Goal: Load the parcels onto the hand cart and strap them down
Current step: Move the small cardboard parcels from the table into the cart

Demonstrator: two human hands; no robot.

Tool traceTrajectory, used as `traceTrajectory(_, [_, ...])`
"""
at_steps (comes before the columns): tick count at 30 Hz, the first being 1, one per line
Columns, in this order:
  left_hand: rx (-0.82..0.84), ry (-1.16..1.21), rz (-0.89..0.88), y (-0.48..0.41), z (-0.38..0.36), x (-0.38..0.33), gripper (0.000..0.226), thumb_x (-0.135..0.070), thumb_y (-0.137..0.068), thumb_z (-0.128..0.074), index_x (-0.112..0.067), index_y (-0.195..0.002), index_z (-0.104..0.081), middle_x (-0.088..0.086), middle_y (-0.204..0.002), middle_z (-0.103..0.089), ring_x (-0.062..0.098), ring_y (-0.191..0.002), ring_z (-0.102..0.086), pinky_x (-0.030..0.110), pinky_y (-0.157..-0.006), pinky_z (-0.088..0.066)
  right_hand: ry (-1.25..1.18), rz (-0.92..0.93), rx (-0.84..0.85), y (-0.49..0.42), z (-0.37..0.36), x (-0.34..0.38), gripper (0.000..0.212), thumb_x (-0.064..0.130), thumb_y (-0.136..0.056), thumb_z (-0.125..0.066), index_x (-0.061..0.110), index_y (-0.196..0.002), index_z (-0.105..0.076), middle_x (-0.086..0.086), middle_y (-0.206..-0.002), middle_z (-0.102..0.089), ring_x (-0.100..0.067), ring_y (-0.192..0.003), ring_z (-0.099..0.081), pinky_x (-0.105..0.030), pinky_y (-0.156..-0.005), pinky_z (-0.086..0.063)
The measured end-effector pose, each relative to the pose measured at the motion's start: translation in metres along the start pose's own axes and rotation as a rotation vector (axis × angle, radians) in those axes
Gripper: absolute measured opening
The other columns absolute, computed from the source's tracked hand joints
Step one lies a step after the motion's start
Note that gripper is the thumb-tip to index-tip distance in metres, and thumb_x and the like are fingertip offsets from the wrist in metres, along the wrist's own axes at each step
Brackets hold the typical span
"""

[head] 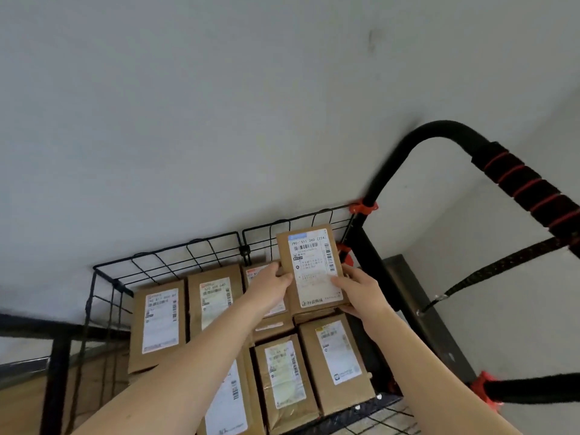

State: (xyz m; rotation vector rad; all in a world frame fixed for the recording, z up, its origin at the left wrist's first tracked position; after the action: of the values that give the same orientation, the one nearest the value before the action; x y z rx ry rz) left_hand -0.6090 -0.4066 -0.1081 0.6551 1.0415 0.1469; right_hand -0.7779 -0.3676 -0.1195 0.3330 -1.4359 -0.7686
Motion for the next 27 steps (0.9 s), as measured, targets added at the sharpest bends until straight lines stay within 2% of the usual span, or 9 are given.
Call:
traceTrajectory(3, [-0.027, -0.028, 0.064, -0.048, -0.023, 0.001, 0.038, -0.024, -0.1, -0.042, -0.018, -0.137, -0.043, 0.002, -0.127, -0.056, 0.016, -0.107, -0.054, 0.028, -0.089, -0.045, 0.016, -0.054, 0.033, -0.051, 0.016, -0.005, 0.042, 0.01, -0.092, -0.056, 0.016, -0.134, -0.05, -0.007, -0.114, -0.066, -0.009, -0.083, -0.063, -0.018, -0.056, -0.047])
traceTrajectory(6, [-0.017, -0.072, 0.121, -0.085, -0.046, 0.011, 0.039, -0.022, -0.099, -0.044, -0.016, -0.137, -0.044, 0.004, -0.134, -0.054, 0.021, -0.116, -0.054, 0.028, -0.091, -0.044, 0.052, -0.099, 0.061, -0.093, 0.023, -0.022, 0.042, 0.007, -0.093, -0.053, 0.017, -0.134, -0.05, -0.004, -0.109, -0.065, -0.005, -0.08, -0.061, -0.017, -0.054, -0.043])
traceTrajectory(8, [0.002, -0.104, 0.167, -0.104, -0.056, 0.021, 0.039, -0.021, -0.098, -0.044, -0.014, -0.136, -0.044, 0.004, -0.135, -0.053, 0.023, -0.12, -0.052, 0.027, -0.093, -0.043, 0.08, -0.129, 0.075, -0.116, 0.023, -0.034, 0.044, 0.006, -0.092, -0.054, 0.017, -0.135, -0.049, -0.004, -0.112, -0.065, -0.009, -0.087, -0.062, -0.019, -0.058, -0.045])
traceTrajectory(11, [0.006, -0.154, 0.245, -0.124, -0.061, 0.035, 0.033, -0.02, -0.098, -0.044, -0.011, -0.13, -0.047, 0.006, -0.13, -0.055, 0.022, -0.115, -0.053, 0.026, -0.084, -0.041, 0.103, -0.191, 0.108, -0.143, 0.017, -0.051, 0.048, 0.005, -0.091, -0.054, 0.017, -0.136, -0.048, -0.007, -0.119, -0.064, -0.018, -0.102, -0.061, -0.023, -0.068, -0.049])
traceTrajectory(15, [0.0, -0.184, 0.325, -0.142, -0.064, 0.054, 0.026, -0.016, -0.094, -0.048, -0.009, -0.119, -0.053, 0.006, -0.12, -0.061, 0.016, -0.093, -0.054, 0.023, -0.076, -0.045, 0.151, -0.242, 0.17, -0.17, 0.005, -0.074, 0.053, 0.002, -0.087, -0.055, 0.018, -0.137, -0.048, -0.005, -0.122, -0.063, -0.021, -0.11, -0.059, -0.038, -0.096, -0.05])
traceTrajectory(18, [0.022, -0.24, 0.331, -0.149, -0.067, 0.062, 0.018, -0.014, -0.093, -0.049, -0.006, -0.107, -0.054, 0.011, -0.108, -0.063, 0.015, -0.08, -0.054, 0.018, -0.058, -0.041, 0.197, -0.253, 0.169, -0.184, 0.001, -0.085, 0.055, 0.001, -0.087, -0.055, 0.017, -0.138, -0.047, -0.005, -0.122, -0.062, -0.022, -0.112, -0.059, -0.042, -0.099, -0.049])
traceTrajectory(21, [0.048, -0.256, 0.332, -0.15, -0.071, 0.066, 0.012, -0.008, -0.093, -0.046, -0.005, -0.098, -0.056, 0.009, -0.096, -0.06, 0.012, -0.064, -0.049, 0.019, -0.051, -0.037, 0.244, -0.261, 0.181, -0.188, -0.001, -0.09, 0.054, 0.002, -0.087, -0.054, 0.019, -0.138, -0.047, -0.005, -0.121, -0.063, -0.021, -0.109, -0.06, -0.039, -0.094, -0.052])
traceTrajectory(23, [0.043, -0.27, 0.303, -0.149, -0.071, 0.067, 0.018, -0.007, -0.094, -0.045, -0.004, -0.105, -0.058, 0.011, -0.107, -0.061, 0.014, -0.067, -0.05, 0.018, -0.05, -0.037, 0.275, -0.254, 0.181, -0.187, -0.002, -0.091, 0.055, 0.003, -0.086, -0.055, 0.02, -0.138, -0.046, -0.004, -0.121, -0.062, -0.021, -0.108, -0.06, -0.037, -0.09, -0.053])
traceTrajectory(27, [0.024, -0.276, 0.237, -0.14, -0.064, 0.061, 0.033, -0.014, -0.097, -0.046, -0.009, -0.129, -0.053, 0.005, -0.113, -0.056, 0.014, -0.081, -0.054, 0.015, -0.059, -0.042, 0.336, -0.243, 0.132, -0.184, 0.0, -0.089, 0.053, 0.011, -0.085, -0.06, 0.02, -0.136, -0.048, -0.003, -0.118, -0.063, -0.019, -0.104, -0.06, -0.038, -0.095, -0.051])
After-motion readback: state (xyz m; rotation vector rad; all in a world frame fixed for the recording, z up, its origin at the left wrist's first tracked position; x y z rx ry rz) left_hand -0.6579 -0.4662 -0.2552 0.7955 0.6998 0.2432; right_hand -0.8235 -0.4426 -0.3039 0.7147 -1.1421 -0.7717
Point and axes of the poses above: each hand's wrist, its own y-axis away from the middle knuckle, its own z-axis out of the back of the hand, x = y × z, the point moved 1 cm from there along -y, towards the middle knuckle
